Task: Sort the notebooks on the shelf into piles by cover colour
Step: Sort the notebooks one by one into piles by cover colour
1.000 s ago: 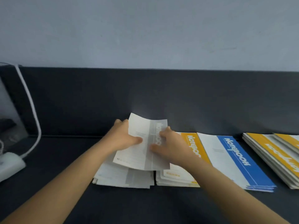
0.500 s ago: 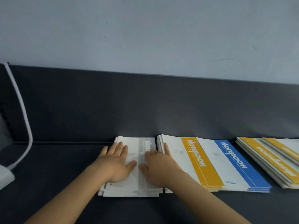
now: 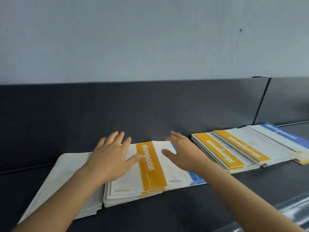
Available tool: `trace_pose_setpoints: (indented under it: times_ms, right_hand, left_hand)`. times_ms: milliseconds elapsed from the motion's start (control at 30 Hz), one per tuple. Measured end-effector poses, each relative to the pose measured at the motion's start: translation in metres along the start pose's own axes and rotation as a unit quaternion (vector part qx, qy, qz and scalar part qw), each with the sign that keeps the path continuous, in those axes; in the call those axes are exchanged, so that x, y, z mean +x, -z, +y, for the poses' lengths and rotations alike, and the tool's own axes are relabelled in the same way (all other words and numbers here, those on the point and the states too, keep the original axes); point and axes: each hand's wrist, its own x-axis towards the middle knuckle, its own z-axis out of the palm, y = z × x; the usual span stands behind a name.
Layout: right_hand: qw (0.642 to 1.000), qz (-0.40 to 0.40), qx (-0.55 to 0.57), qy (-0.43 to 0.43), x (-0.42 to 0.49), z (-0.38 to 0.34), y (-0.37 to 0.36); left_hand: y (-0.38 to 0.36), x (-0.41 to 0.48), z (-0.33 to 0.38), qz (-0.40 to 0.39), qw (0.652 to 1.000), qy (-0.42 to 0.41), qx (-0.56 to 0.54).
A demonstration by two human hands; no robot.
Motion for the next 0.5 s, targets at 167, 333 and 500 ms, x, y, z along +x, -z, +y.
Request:
trace_pose_setpoints:
  times_ms: [167,333,500]
  right_hand:
    - [0.999,0.003,-0.018,-0.032,-0.011,0.119,0.035]
    - [0.999,0.008,-0.034,-0.036,-0.012,0.235,0.068]
    - [0.995,-0.020,-0.023,-0.100,0.005,0.309,0.099]
  left_hand:
    - [0.009,0.046,0.121,0.038,0.999,-0.025,0.022]
    - [0.013,0.102,0.248,0.059,0.998,-0.031,0.016]
    - [0.015,0.150,0.346,0.012,0.998,0.013,-0.061]
